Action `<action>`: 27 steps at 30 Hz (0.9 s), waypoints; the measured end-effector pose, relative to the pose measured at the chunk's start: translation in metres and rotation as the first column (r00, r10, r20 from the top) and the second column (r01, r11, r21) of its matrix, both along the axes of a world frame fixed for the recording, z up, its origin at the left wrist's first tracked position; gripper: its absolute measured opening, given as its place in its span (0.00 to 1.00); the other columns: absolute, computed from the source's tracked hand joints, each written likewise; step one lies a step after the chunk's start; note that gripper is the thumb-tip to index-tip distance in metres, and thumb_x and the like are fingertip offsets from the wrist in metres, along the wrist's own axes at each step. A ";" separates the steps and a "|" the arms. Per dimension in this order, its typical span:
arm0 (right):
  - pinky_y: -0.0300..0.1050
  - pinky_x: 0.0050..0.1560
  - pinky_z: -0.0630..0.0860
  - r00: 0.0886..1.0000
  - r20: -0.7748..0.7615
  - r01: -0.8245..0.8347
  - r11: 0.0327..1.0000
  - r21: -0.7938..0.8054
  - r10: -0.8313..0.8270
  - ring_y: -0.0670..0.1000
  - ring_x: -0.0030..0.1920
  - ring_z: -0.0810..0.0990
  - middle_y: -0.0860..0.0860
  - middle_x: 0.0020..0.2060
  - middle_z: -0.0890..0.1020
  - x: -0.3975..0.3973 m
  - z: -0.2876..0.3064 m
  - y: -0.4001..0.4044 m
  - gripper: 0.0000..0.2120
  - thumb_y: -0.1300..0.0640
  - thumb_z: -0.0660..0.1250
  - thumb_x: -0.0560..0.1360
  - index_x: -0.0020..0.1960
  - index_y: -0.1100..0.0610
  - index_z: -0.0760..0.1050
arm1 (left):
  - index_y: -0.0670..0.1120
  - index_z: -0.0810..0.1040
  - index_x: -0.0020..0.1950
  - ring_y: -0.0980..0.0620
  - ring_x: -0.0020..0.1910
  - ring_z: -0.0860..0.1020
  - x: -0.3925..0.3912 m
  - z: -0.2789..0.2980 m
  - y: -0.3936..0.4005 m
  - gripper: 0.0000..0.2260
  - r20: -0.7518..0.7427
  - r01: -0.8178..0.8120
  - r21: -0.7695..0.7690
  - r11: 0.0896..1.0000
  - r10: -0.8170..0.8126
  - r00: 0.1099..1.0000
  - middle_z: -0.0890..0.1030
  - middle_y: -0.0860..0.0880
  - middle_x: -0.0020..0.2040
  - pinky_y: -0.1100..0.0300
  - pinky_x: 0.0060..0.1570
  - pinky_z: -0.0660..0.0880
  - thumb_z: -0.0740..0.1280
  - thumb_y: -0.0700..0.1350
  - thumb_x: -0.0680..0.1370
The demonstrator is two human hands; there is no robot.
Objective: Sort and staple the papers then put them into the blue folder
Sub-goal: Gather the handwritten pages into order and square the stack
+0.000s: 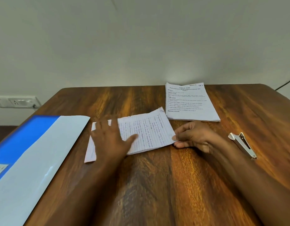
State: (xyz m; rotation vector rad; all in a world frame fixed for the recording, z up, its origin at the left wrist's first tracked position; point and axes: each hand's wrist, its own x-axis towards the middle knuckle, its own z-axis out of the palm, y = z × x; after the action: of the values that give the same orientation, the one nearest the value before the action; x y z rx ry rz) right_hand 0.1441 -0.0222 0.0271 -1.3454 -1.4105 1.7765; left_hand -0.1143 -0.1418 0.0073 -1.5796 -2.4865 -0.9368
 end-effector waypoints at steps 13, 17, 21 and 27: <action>0.40 0.30 0.83 0.999 0.038 -0.017 0.998 -0.056 0.019 0.52 0.30 0.85 0.63 0.37 0.86 -0.007 0.012 -0.019 0.13 0.75 0.72 0.72 0.56 0.73 0.80 | 0.48 0.87 0.51 0.49 0.47 0.79 0.067 -0.025 0.009 0.04 -0.508 0.663 0.142 0.735 -0.520 0.686 0.87 0.50 0.46 0.53 0.48 0.68 0.75 0.46 0.78; 0.47 0.34 0.85 0.952 0.298 -0.018 0.959 0.282 -0.070 0.54 0.31 0.86 0.59 0.35 0.87 0.005 0.020 -0.024 0.07 0.62 0.78 0.74 0.49 0.65 0.84 | 0.48 0.89 0.53 0.50 0.46 0.80 0.066 -0.022 0.010 0.06 -0.505 0.691 0.108 0.715 -0.559 0.657 0.87 0.50 0.46 0.54 0.48 0.69 0.76 0.46 0.77; 0.49 0.40 0.84 0.693 0.597 -0.180 0.705 0.686 -0.404 0.50 0.36 0.84 0.49 0.39 0.87 0.042 0.026 -0.032 0.11 0.47 0.79 0.72 0.47 0.53 0.85 | 0.48 0.89 0.55 0.50 0.48 0.82 0.068 -0.021 0.010 0.09 -0.491 0.705 0.096 0.703 -0.583 0.648 0.88 0.50 0.49 0.53 0.50 0.73 0.77 0.47 0.76; 0.56 0.47 0.83 0.306 0.648 -0.251 0.597 0.762 -0.698 0.60 0.55 0.81 0.57 0.59 0.81 0.094 0.001 -0.035 0.25 0.39 0.74 0.74 0.63 0.53 0.78 | 0.48 0.89 0.55 0.49 0.48 0.82 0.067 -0.020 0.010 0.09 -0.504 0.704 0.105 0.703 -0.572 0.647 0.88 0.49 0.49 0.52 0.49 0.73 0.78 0.47 0.76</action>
State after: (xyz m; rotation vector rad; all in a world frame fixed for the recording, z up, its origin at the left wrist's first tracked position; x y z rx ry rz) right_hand 0.2381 -0.0573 0.0278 -1.9391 -1.9445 -0.2421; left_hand -0.0469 -0.1321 -0.0130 -2.2959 -1.3867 -0.8095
